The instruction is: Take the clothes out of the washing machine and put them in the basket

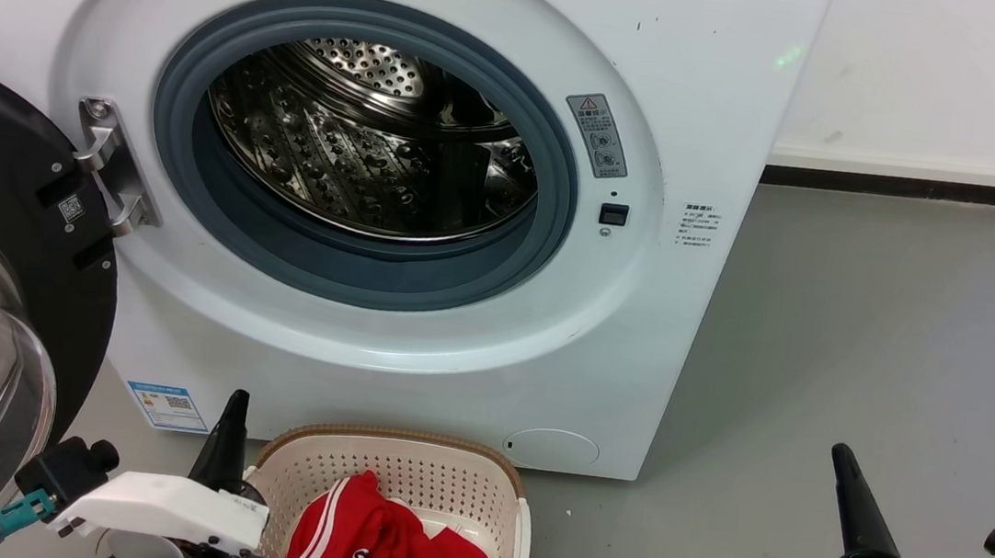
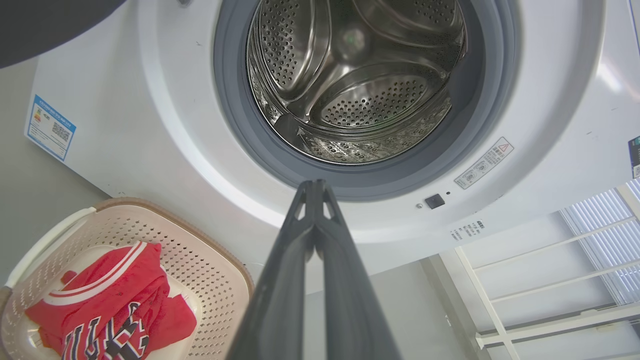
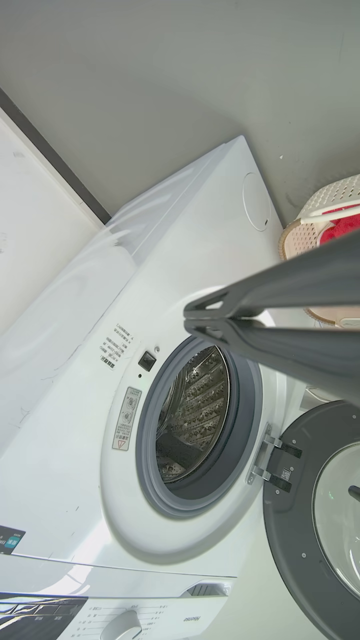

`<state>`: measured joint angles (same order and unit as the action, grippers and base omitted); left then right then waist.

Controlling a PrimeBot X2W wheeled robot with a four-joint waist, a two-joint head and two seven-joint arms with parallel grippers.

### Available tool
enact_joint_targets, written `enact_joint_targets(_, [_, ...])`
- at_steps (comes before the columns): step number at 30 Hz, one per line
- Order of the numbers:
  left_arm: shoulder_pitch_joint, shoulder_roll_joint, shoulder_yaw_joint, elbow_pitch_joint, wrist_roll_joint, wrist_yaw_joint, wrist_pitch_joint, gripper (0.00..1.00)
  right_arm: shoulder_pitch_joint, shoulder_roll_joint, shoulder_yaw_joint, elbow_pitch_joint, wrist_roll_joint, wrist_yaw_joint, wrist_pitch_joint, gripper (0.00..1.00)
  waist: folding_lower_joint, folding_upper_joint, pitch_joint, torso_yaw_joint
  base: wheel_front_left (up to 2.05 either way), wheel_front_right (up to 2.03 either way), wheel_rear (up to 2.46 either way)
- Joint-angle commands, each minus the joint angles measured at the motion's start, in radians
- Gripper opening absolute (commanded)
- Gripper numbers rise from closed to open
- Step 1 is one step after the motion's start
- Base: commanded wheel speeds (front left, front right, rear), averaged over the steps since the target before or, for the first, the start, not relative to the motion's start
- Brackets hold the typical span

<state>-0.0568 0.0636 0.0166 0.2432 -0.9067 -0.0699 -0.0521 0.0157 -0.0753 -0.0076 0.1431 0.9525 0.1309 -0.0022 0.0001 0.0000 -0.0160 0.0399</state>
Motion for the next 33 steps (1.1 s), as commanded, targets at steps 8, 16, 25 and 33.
enact_joint_targets(8, [-0.035, 0.0, 0.023, -0.01, -0.142, -0.017, 0.033, 0.0, -0.05, -0.008, -0.013, 0.013, 0.141, 0.0, 0.015, 0.0, -0.0001, 0.0, 0.003, -0.006, 0.0, 0.0, 0.0])
enact_joint_targets(16, [-0.04, -0.002, 0.036, -0.008, -0.229, -0.024, 0.055, 0.0, -0.061, -0.008, -0.021, 0.027, 0.228, 0.0, 0.025, 0.0, -0.0001, 0.0, 0.005, -0.01, 0.0, 0.0, 0.0])
enact_joint_targets(25, [-0.045, -0.004, 0.048, -0.006, -0.321, -0.031, 0.076, 0.0, -0.074, -0.008, -0.03, 0.04, 0.317, 0.0, 0.036, 0.0, -0.0001, 0.0, 0.007, -0.015, 0.0, 0.0, 0.0])
enact_joint_targets(33, [-0.044, -0.006, 0.057, -0.005, -0.388, -0.037, 0.093, 0.0, -0.085, -0.007, -0.037, 0.051, 0.382, 0.0, 0.045, 0.0, -0.0001, 0.0, 0.009, -0.018, 0.0, 0.0, 0.0])
